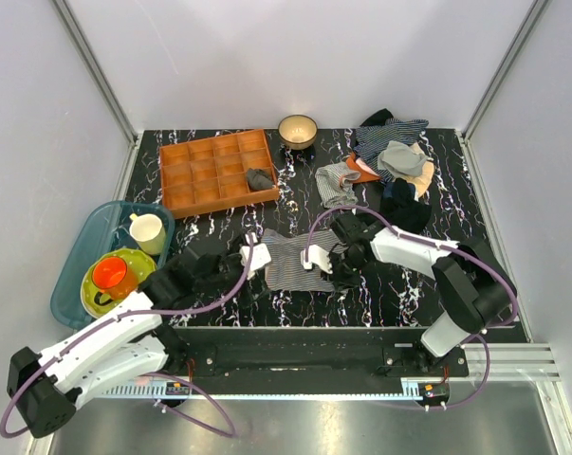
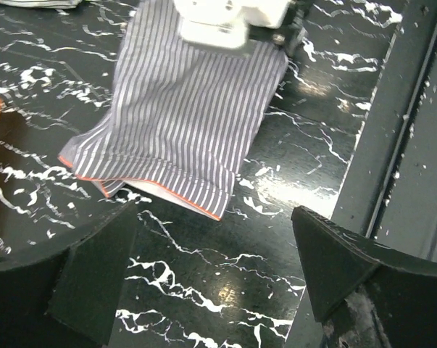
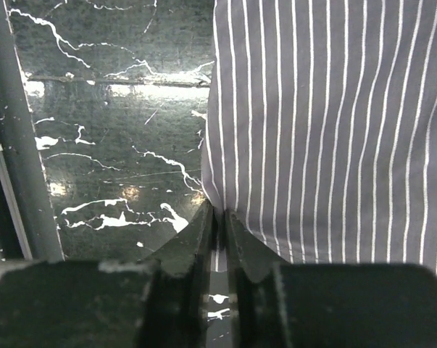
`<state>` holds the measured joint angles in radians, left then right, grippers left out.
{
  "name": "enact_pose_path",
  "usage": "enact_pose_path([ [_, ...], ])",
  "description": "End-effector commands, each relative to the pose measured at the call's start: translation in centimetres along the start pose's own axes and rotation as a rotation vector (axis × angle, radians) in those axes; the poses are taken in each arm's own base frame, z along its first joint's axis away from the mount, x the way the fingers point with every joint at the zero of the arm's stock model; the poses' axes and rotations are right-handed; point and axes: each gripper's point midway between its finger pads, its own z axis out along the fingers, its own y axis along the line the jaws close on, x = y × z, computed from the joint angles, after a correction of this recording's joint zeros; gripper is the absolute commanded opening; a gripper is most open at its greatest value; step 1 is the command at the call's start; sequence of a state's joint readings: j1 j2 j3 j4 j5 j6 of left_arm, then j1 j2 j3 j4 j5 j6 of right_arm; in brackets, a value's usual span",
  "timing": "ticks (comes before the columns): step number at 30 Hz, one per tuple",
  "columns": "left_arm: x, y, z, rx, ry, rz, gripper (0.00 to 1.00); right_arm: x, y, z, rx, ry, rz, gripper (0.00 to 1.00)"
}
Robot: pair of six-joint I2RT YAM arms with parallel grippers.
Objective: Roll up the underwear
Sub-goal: Flatten out the underwear at the center of the board.
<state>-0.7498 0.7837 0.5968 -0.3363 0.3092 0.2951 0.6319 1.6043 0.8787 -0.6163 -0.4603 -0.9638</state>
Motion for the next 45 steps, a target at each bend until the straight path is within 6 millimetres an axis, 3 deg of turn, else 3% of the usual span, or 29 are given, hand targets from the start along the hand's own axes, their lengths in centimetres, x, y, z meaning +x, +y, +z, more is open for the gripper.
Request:
enact_pose_path([
  [1, -0.2, -1.5, 1.6, 0.074, -0.018, 0.142, 0.88, -0.8, -0.2, -0.9, 0.008, 0.013, 0.022, 0.12],
  [3, 1.0, -1.8, 2.5, 0.087, 0.033, 0.174, 0.82, -1.5, 0.2, -1.6, -0.005, -0.012, 0.021, 0.07],
  [8, 4.0, -2.5, 4.7, 0.106, 0.183, 0.287, 0.8, -3.4, 0.9, -4.0, -0.053, -0.135, 0.06, 0.01],
  [16, 4.8, -1.5, 8.0, 0.097, 0.234, 0.41, 0.77, -3.9, 0.9, -7.5, -0.053, -0.251, 0.113, 0.01],
  [20, 6.5, -1.3, 9.0, 0.103, 0.3, 0.416, 0.69, -3.8, 0.7, -7.7, -0.05, -0.253, 0.122, 0.01],
  [31, 7.7, -1.7, 10.2, 0.109, 0.345, 0.469, 0.66, -3.5, 0.9, -7.1, -0.083, -0.239, 0.147, 0.01],
  [33, 8.0, -2.0, 10.5, 0.125, 0.367, 0.48, 0.59, -3.3, 0.8, -7.1, -0.083, -0.236, 0.152, 0.01],
  [34, 8.4, -2.2, 10.5, 0.135, 0.381, 0.482, 0.48, -3.3, 0.8, -7.1, -0.084, -0.237, 0.154, 0.01],
  [37, 8.5, -2.4, 10.4, 0.142, 0.383, 0.486, 0.27, -3.3, 0.8, -7.2, -0.087, -0.238, 0.162, 0.01],
  [40, 8.6, -2.5, 10.3, 0.152, 0.388, 0.487, 0.17, -3.3, 0.7, -7.4, -0.083, -0.242, 0.163, 0.01],
  [41, 8.6, -2.5, 10.2, 0.154, 0.392, 0.487, 0.1, -3.3, 0.7, -7.5, -0.08, -0.244, 0.162, 0.01],
  [45, 8.2, -2.7, 10.0, 0.164, 0.392, 0.478, 0.0, -3.3, 0.8, -7.8, -0.073, -0.249, 0.166, 0.01],
])
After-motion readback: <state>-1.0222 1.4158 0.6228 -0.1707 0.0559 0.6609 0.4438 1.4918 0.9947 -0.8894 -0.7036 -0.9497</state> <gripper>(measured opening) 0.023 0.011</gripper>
